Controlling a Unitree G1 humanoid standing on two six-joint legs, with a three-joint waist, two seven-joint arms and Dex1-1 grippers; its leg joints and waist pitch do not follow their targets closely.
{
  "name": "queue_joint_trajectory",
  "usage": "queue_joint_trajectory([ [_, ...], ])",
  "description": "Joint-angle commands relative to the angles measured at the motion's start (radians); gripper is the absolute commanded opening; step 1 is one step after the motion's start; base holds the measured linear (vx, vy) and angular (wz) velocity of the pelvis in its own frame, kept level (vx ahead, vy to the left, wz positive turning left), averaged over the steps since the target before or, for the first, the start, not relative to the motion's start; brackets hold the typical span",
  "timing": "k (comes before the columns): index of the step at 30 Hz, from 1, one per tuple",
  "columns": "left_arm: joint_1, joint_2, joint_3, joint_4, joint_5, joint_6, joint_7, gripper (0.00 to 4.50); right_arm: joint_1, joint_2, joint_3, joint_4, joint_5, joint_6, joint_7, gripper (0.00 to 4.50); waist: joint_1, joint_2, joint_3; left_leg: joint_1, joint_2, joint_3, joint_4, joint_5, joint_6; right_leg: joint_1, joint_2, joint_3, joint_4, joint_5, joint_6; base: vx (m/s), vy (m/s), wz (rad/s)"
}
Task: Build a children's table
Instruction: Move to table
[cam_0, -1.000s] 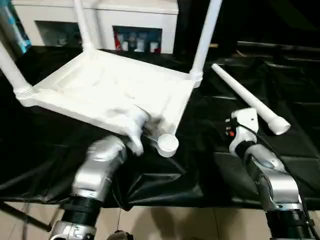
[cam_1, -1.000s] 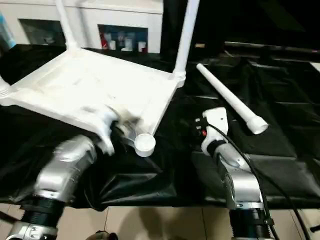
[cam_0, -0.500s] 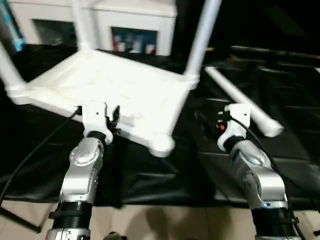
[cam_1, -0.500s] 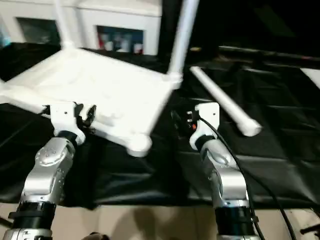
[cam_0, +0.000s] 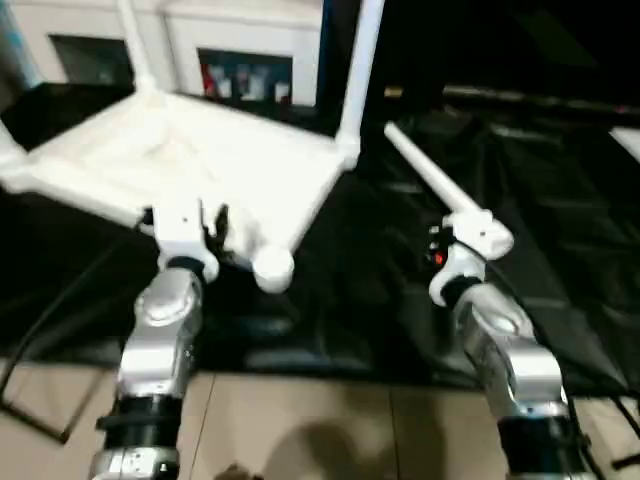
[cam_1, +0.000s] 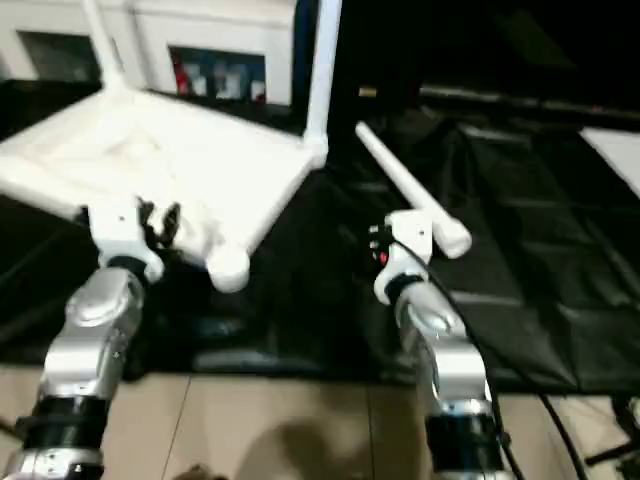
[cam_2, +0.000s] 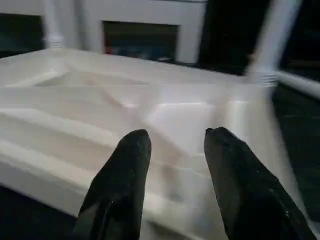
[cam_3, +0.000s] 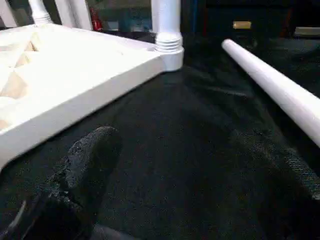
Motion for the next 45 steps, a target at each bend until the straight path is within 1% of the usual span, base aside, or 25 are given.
queue_joint_trajectory([
  [1, -0.008, 0.006, -0.013, -0.002, -0.013, 0.005, -0.015, 2.09, 0.001, 0.001, -0.007, -0.015, 0.003, -0.006, 0.002, 3.96, 0.001, -0.004, -0.036, 0.042, 0.037, -0.006, -0.095, -0.302, -0.021, 0.055, -0.06, 0.046, -0.159, -0.629, -0.025, -0.089, -0.132, 0.05],
  [5, 0.0, 0.005, -0.022, -0.006, -0.009, 0.004, -0.019, 2.09, 0.007, 0.002, 0.0, -0.017, 0.004, -0.007, 0.004, 3.96, -0.067, 0.03, -0.009, 0.128, 0.05, -0.027, -0.095, -0.639, -0.049, 0.073, -0.009, -0.131, -0.268, -0.804, 0.075, -0.107, -0.053, -0.06],
  [7, 0.003, 0.004, -0.022, -0.009, -0.009, 0.005, -0.02, 2.09, 0.008, 0.001, 0.004, -0.017, 0.004, -0.007, 0.005, 3.96, -0.009, 0.091, 0.007, -0.012, 0.093, 0.01, -0.263, -0.95, -0.097, 0.218, 0.024, -0.125, 0.049, -0.256, -0.046, -0.079, 0.024, -0.22],
  [8, 0.007, 0.003, -0.022, -0.012, -0.009, 0.006, -0.022, 2.09, 0.008, -0.002, 0.009, -0.016, 0.003, -0.006, 0.007, 3.96, 0.0, 0.062, -0.009, 0.046, 0.122, 0.008, -0.253, -0.877, -0.038, 0.198, 0.011, -0.049, 0.079, -0.276, -0.029, 0.0, 0.0, 0.0],
  [9, 0.009, 0.003, -0.022, -0.014, -0.009, 0.007, -0.023, 2.09, 0.008, -0.003, 0.011, -0.017, 0.002, -0.006, 0.008, 3.96, -0.001, -0.018, -0.023, 0.11, 0.073, 0.012, -0.11, -0.632, -0.05, 0.15, -0.06, 0.048, -0.086, -0.794, 0.021, 0.09, -0.114, -0.08],
  [10, 0.011, 0.004, -0.024, -0.015, -0.01, 0.008, -0.023, 2.09, 0.008, -0.004, 0.013, -0.017, 0.002, -0.006, 0.01, 3.96, 0.016, -0.012, 0.011, 0.145, 0.032, 0.024, 0.053, -0.409, -0.024, 0.076, -0.164, 0.068, -0.247, -1.127, -0.026, 0.09, -0.114, -0.08],
  [11, 0.015, 0.005, -0.028, -0.02, -0.012, 0.008, -0.024, 2.09, 0.009, -0.005, 0.015, -0.017, 0.001, -0.007, 0.011, 3.96, 0.029, -0.036, -0.015, -0.029, 0.008, -0.032, 0.108, -0.125, 0.045, 0.237, -0.187, 0.14, -0.213, -1.06, -0.067, 0.173, -0.055, -0.24],
  [13, 0.018, 0.007, -0.03, -0.022, -0.011, 0.008, -0.024, 2.09, 0.008, -0.005, 0.015, -0.015, 0.0, -0.007, 0.011, 3.96, 0.062, -0.004, -0.029, -0.016, 0.019, -0.041, 0.022, -0.061, 0.06, 0.236, -0.117, 0.11, -0.179, -0.654, -0.128, 0.125, -0.014, -0.06],
  [15, 0.025, 0.009, -0.033, -0.029, -0.011, 0.011, -0.022, 2.09, 0.005, -0.004, 0.019, -0.007, -0.001, -0.01, 0.014, 3.96, 0.016, 0.055, -0.063, 0.116, 0.075, -0.085, -0.104, 0.138, 0.164, 0.152, 0.025, -0.008, -0.065, -0.109, -0.152, 0.099, -0.009, 0.3],
  [17, 0.031, 0.011, -0.035, -0.035, -0.01, 0.012, -0.021, 2.09, 0.002, -0.004, 0.023, -0.002, -0.002, -0.011, 0.016, 3.96, -0.037, 0.057, -0.088, 0.262, 0.19, -0.206, -0.103, 0.259, 0.454, 0.006, -0.002, -0.016, 0.048, -0.166, -0.042, 0.136, -0.018, 0.11],
  [20, 0.043, 0.013, -0.035, -0.049, -0.008, 0.016, -0.023, 2.09, -0.001, -0.002, 0.03, 0.004, -0.003, -0.013, 0.017, 3.96, -0.038, 0.014, -0.08, 0.206, 0.11, -0.164, -0.088, 0.448, 0.547, -0.046, -0.031, 0.035, 0.034, -0.009, 0.043, 0.112, -0.069, -0.22],
  [22, 0.051, 0.015, -0.036, -0.056, -0.008, 0.019, -0.022, 2.09, -0.004, -0.002, 0.033, 0.008, -0.003, -0.016, 0.02, 3.96, -0.005, -0.066, -0.043, 0.043, -0.076, -0.023, -0.028, 0.01, 0.318, 0.118, -0.06, 0.123, -0.148, -0.106, 0.009, 0.03, -0.075, -0.05],
  [23, 0.055, 0.016, -0.038, -0.062, -0.009, 0.021, -0.021, 2.09, -0.005, -0.002, 0.035, 0.008, -0.004, -0.017, 0.024, 3.96, 0.018, -0.056, -0.072, 0.001, -0.059, -0.051, 0.059, -0.085, 0.199, 0.209, -0.151, 0.189, -0.162, -0.282, -0.092, 0.028, -0.084, 0.05],
  [25, 0.058, 0.018, -0.039, -0.066, -0.01, 0.024, -0.019, 2.09, -0.008, -0.004, 0.037, 0.008, -0.006, -0.018, 0.026, 3.96, 0.011, -0.053, -0.063, -0.05, -0.047, -0.062, 0.069, 0.01, 0.068, 0.238, -0.124, 0.149, -0.135, -0.086, -0.182, 0.099, -0.094, -0.08],
  [28, 0.059, 0.02, -0.039, -0.068, -0.01, 0.027, -0.019, 2.09, -0.01, -0.007, 0.04, 0.012, -0.005, -0.019, 0.026, 3.96, -0.007, 0.019, -0.044, 0.003, 0.03, -0.062, -0.074, 0.07, 0.053, 0.194, -0.077, 0.04, -0.175, -0.204, -0.274, 0.102, -0.017, -0.07],
  [29, 0.059, 0.02, -0.038, -0.067, -0.009, 0.027, -0.019, 2.09, -0.011, -0.007, 0.04, 0.013, -0.005, -0.019, 0.026, 3.96, -0.047, 0.054, -0.039, 0.047, 0.082, -0.106, -0.144, -0.095, 0.08, 0.157, 0.017, -0.011, -0.111, -0.219, -0.196, 0.138, 0.057, -0.1],
  [31, 0.059, 0.02, -0.036, -0.068, -0.008, 0.029, -0.019, 2.09, -0.011, -0.007, 0.041, 0.013, -0.004, -0.018, 0.026, 3.96, -0.084, 0.053, -0.062, 0.19, 0.144, -0.2, -0.147, -0.166, 0.307, 0.041, 0.016, -0.019, 0.017, -0.143, -0.087, 0.165, 0.058, -0.06],
  [32, 0.059, 0.02, -0.036, -0.069, -0.008, 0.031, -0.018, 2.09, -0.012, -0.007, 0.041, 0.014, -0.003, -0.019, 0.025, 3.96, -0.08, 0.05, -0.062, 0.197, 0.141, -0.2, -0.135, -0.106, 0.373, 0.019, 0.011, -0.014, 0.027, -0.129, -0.053, 0.13, 0.005, 0.06],
  [34, 0.059, 0.022, -0.039, -0.07, -0.01, 0.032, -0.015, 2.09, -0.013, -0.007, 0.041, 0.016, -0.003, -0.021, 0.026, 3.96, -0.079, 0.026, -0.059, 0.188, 0.117, -0.168, -0.124, 0.029, 0.477, -0.006, -0.011, 0.008, 0.021, -0.057, 0.002, 0.095, -0.016, 0.02],
  [36, 0.059, 0.024, -0.041, -0.071, -0.013, 0.033, -0.013, 2.09, -0.014, -0.005, 0.039, 0.018, -0.005, -0.022, 0.026, 3.96, -0.061, -0.033, -0.054, 0.085, 0.003, -0.062, -0.094, -0.081, 0.361, 0.094, -0.052, 0.066, -0.108, 0.004, -0.033, 0.068, -0.062, 0.06],
  [37, 0.057, 0.026, -0.041, -0.069, -0.014, 0.034, -0.013, 2.09, -0.016, -0.004, 0.039, 0.019, -0.006, -0.023, 0.026, 3.96, 0.003, -0.039, -0.066, -0.014, -0.036, -0.05, 0.041, -0.096, 0.204, 0.227, -0.175, 0.174, -0.176, -0.201, -0.166, 0.066, -0.084, 0.1],
  [40, 0.051, 0.026, -0.04, -0.064, -0.014, 0.036, -0.016, 2.09, -0.016, -0.005, 0.037, 0.019, -0.006, -0.025, 0.023, 3.96, 0.008, -0.018, -0.05, -0.031, -0.005, -0.058, 0.018, 0.01, 0.079, 0.218, -0.135, 0.117, -0.174, -0.22, -0.285, 0.085, -0.075, -0.01],
  [42, 0.049, 0.024, -0.04, -0.063, -0.012, 0.037, -0.018, 2.09, -0.013, -0.007, 0.037, 0.017, -0.004, -0.026, 0.021, 3.96, -0.005, 0.034, -0.045, 0.027, 0.037, -0.046, -0.091, 0.032, 0.065, 0.19, -0.061, 0.026, -0.174, -0.271, -0.272, 0.093, 0.015, 0.01],
  [43, 0.048, 0.023, -0.041, -0.061, -0.011, 0.036, -0.019, 2.09, -0.012, -0.008, 0.037, 0.016, -0.003, -0.027, 0.021, 3.96, -0.04, 0.056, -0.048, 0.087, 0.084, -0.094, -0.139, -0.088, 0.106, 0.14, 0.018, -0.015, -0.102, -0.23, -0.21, 0.114, 0.044, -0.02],
  [45, 0.045, 0.022, -0.042, -0.059, -0.01, 0.037, -0.02, 2.09, -0.012, -0.008, 0.035, 0.015, -0.002, -0.026, 0.019, 3.96, -0.083, 0.052, -0.064, 0.204, 0.136, -0.179, -0.144, -0.162, 0.299, 0.039, 0.009, -0.015, -0.003, -0.115, -0.115, 0.128, 0.042, 0.02],
])
